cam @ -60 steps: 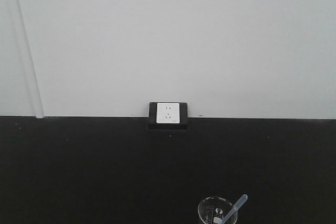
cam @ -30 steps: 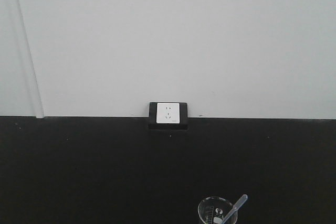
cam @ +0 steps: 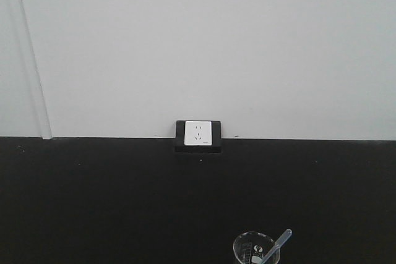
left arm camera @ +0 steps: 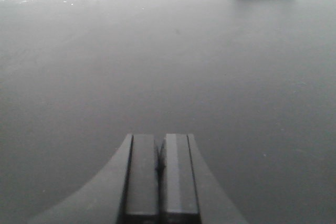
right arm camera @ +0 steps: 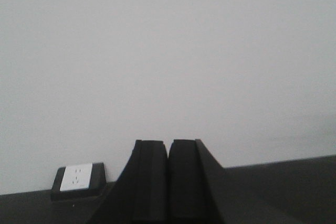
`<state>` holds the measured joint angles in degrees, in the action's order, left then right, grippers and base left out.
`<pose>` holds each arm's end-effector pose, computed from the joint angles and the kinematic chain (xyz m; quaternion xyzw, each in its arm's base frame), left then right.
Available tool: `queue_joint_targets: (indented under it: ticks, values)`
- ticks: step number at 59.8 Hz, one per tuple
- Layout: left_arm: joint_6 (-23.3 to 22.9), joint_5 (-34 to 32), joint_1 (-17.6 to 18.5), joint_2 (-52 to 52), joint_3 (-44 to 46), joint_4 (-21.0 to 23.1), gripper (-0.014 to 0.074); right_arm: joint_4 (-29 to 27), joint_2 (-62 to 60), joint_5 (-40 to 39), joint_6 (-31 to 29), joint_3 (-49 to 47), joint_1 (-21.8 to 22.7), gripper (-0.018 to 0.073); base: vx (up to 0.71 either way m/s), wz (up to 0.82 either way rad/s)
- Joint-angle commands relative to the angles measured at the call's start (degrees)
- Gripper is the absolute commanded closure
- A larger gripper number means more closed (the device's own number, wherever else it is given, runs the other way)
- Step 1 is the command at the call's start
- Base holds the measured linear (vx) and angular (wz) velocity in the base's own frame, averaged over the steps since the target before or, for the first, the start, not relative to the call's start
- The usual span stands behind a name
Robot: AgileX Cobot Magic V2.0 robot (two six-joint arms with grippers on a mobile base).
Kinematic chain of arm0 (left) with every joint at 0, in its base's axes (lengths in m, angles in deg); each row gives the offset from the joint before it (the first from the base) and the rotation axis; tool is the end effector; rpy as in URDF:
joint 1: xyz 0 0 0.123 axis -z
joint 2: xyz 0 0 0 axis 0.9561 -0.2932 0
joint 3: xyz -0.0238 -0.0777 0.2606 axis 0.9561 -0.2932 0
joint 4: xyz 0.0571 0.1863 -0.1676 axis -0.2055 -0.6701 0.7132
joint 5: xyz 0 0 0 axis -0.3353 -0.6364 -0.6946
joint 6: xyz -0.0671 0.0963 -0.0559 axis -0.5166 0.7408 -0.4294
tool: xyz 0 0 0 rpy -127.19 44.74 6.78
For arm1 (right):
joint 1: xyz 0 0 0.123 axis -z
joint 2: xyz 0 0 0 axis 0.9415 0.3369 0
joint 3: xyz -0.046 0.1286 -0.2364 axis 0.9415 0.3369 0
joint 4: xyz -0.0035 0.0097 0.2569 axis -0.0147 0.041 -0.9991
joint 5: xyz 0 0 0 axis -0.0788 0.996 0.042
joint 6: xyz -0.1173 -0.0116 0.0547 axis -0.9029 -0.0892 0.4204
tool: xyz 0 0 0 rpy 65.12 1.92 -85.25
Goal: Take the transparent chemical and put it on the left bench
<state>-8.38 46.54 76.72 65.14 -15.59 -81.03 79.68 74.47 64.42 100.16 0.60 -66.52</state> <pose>0.1129 -0.0074 0.2059 0.0336 0.6852 -0.0124 0.7274 0.1072 -0.0069 0.2983 0.0511 0.6150 0.0149 0.7867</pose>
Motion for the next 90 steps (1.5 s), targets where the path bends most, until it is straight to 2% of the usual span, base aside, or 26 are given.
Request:
queue_joint_targets:
  ticks: [1, 14, 31, 40, 46, 51, 57, 65, 68, 74, 81, 90]
  values:
    - [-0.45, -4.49, 0.10, 1.10, -0.93, 0.04, 0.0600, 1.14, 8.11, -3.32, -0.55, -9.25, 0.31, 0.0567, 0.00, 0.00]
    - [-0.45, -4.49, 0.10, 1.10, -0.93, 0.04, 0.0600, 1.08, 23.91, -3.98, -0.33, -19.89, 0.31, 0.0567, 0.00, 0.00]
    - [-0.45, -4.49, 0.10, 1.10, -0.93, 0.04, 0.0600, 0.98, 34.33, -8.32, 0.52, -20.92, 0.31, 0.0536, 0.00, 0.00]
    - [-0.45, -4.49, 0.10, 1.10, -0.93, 0.04, 0.0600, 0.93, 37.05, -8.83, 0.95, -20.92, 0.31, 0.0440, 0.00, 0.00]
    - [-0.45, -4.49, 0.10, 1.10, -0.93, 0.04, 0.0600, 0.93, 38.54, -8.74, 1.10, -20.92, 0.31, 0.0329, 0.00, 0.00]
    - [-0.45, -4.49, 0.10, 1.10, -0.93, 0.04, 0.0600, 0.86, 39.70, -9.05, 1.95, -20.92, 0.31, 0.0198, 0.00, 0.00]
    - [-0.45, -4.49, 0.10, 1.10, -0.93, 0.04, 0.0600, -0.59, 40.91, -9.34, 6.65, -20.92, 0.31, 0.0056, 0.00, 0.00]
    - [-0.45, -4.49, 0.10, 1.10, -0.93, 0.04, 0.0600, -1.82, 44.00, -8.33, 18.85, -20.92, 0.15, -0.0065, 0.00, 0.00]
    - [-0.45, -4.49, 0.10, 1.10, -0.93, 0.04, 0.0600, -1.25, 45.90, -8.19, 23.08, -20.92, -1.02, -0.0076, 0.00, 0.00]
    - [-0.45, -4.49, 0.10, 1.10, -0.93, 0.04, 0.0600, 1.15, 50.69, -10.78, 28.52, -20.92, -6.24, -0.0066, 0.00, 0.00]
    - [-0.45, -4.49, 0.10, 1.10, -0.93, 0.04, 0.0600, 3.26, 57.69, -18.19, 31.42, -20.92, -12.99, -0.0034, 0.00, 0.00]
    - [-0.45, -4.49, 0.10, 1.10, -0.93, 0.04, 0.0600, 1.96, 66.70, -27.07, 34.41, -20.92, -15.69, -0.0003, 0.00, 0.00]
